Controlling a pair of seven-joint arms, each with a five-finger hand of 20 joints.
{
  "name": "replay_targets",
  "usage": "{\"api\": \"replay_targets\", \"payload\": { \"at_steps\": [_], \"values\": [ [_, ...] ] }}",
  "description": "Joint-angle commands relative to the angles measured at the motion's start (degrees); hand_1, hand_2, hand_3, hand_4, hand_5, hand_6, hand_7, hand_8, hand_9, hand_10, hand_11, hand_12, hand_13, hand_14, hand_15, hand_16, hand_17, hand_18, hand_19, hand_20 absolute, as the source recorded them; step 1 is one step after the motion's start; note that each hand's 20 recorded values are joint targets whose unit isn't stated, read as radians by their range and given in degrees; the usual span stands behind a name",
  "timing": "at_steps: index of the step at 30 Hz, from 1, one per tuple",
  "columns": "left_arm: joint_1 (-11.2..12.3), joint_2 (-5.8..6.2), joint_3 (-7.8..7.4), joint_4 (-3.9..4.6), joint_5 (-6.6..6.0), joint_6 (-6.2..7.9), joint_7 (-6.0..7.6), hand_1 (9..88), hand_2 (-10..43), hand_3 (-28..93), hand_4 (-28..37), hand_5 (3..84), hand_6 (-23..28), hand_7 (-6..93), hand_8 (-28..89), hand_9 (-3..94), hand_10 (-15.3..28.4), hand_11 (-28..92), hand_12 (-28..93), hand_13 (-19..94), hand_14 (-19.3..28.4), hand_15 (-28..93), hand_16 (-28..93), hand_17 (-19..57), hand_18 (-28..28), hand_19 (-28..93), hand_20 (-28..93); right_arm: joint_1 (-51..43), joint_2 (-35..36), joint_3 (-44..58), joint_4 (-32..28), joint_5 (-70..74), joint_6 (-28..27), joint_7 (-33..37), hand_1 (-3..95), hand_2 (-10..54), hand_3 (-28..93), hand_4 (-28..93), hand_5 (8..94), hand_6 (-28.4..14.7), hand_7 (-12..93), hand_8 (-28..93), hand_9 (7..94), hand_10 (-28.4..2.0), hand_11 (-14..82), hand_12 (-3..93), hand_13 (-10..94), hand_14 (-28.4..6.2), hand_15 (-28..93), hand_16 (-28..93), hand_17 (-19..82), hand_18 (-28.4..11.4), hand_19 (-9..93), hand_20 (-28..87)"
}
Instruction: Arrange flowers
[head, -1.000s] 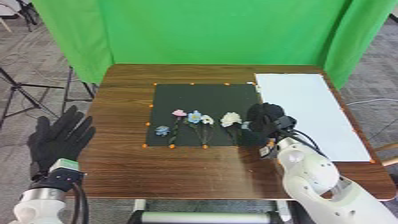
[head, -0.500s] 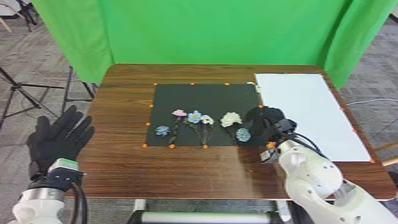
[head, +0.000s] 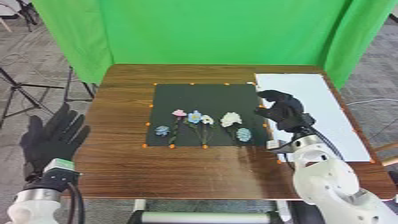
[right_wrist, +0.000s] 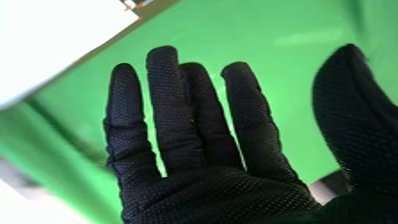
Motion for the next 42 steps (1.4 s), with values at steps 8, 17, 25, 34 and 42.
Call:
{"api": "replay_targets", "payload": {
  "at_steps": [8, 17, 25, 34, 42],
  "values": [
    [0.1, -0.32, -3.18, 1.67, 1.34, -2.08, -1.30, 25.2, 12.5, 66, -28.3, 33.8, 6.2, 11.3, -9, 25.5, 12.6, 15, 7, 15, 10.2, 23, -9, -6.3, 11.3, 26, 8, -5.1, -6.1, 13.3, 0.4, 54.3, -6.9, -27.2, 20.4, 3.7, 86, -28, 43.7, -1.4, 21, -15, 41.0, -11.0, 8.9, 11.8, 32, -12.2, 21, 14, 18, -16.5, 36, 19],
    [-0.4, 0.09, -2.79, 1.61, 1.01, -2.13, -0.66, 25.5, 12.6, 65, -28.3, 33.6, 5.8, 10.4, -9, 24.9, 11.8, 14, 6, 15, 9.1, 21, -10, -6.3, 11.1, 26, 8, -6.8, -8.2, 16.0, -0.1, 59.2, -10.6, -27.7, 15.2, 3.9, 84, -27, 39.6, -2.0, 15, -13, 37.6, -11.4, 5.7, 10.8, 30, -12.5, 14, 15, 16, -17.3, 32, 20],
    [-0.7, 0.17, -2.99, 1.49, 1.22, -2.21, -0.98, 25.3, 12.6, 65, -28.3, 33.0, 5.5, 10.3, -9, 24.1, 11.5, 13, 5, 15, 8.8, 20, -10, -6.0, 10.8, 25, 8, -8.1, -8.8, 16.9, -0.8, 59.4, -10.8, -26.9, 14.2, 4.3, 83, -27, 39.3, -3.3, 13, -12, 37.3, -11.5, 4.9, 10.7, 29, -12.5, 13, 17, 16, -17.4, 31, 21],
    [-0.9, 0.22, -3.01, 1.42, 1.47, -2.48, -1.58, 25.4, 12.6, 65, -28.3, 32.5, 5.1, 10.4, -9, 23.8, 11.4, 13, 5, 14, 8.7, 20, -10, -6.0, 10.8, 25, 8, -8.7, -9.3, 17.3, -1.0, 58.7, -11.8, -26.2, 13.9, 4.4, 83, -27, 39.4, -3.3, 12, -12, 37.2, -11.6, 5.0, 10.7, 29, -12.8, 13, 18, 16, -17.5, 31, 22],
    [-1.1, 0.21, -2.98, 1.32, 1.59, -2.79, -1.81, 25.3, 12.5, 65, -28.3, 32.5, 5.1, 10.6, -9, 23.7, 11.4, 13, 5, 14, 8.8, 20, -9, -5.9, 10.7, 25, 8, -8.6, -9.4, 17.2, -0.9, 58.6, -12.3, -26.0, 13.9, 4.5, 83, -27, 39.4, -3.0, 12, -12, 37.1, -11.6, 4.8, 10.7, 29, -13.0, 13, 18, 16, -17.6, 31, 22]
  ]
}}
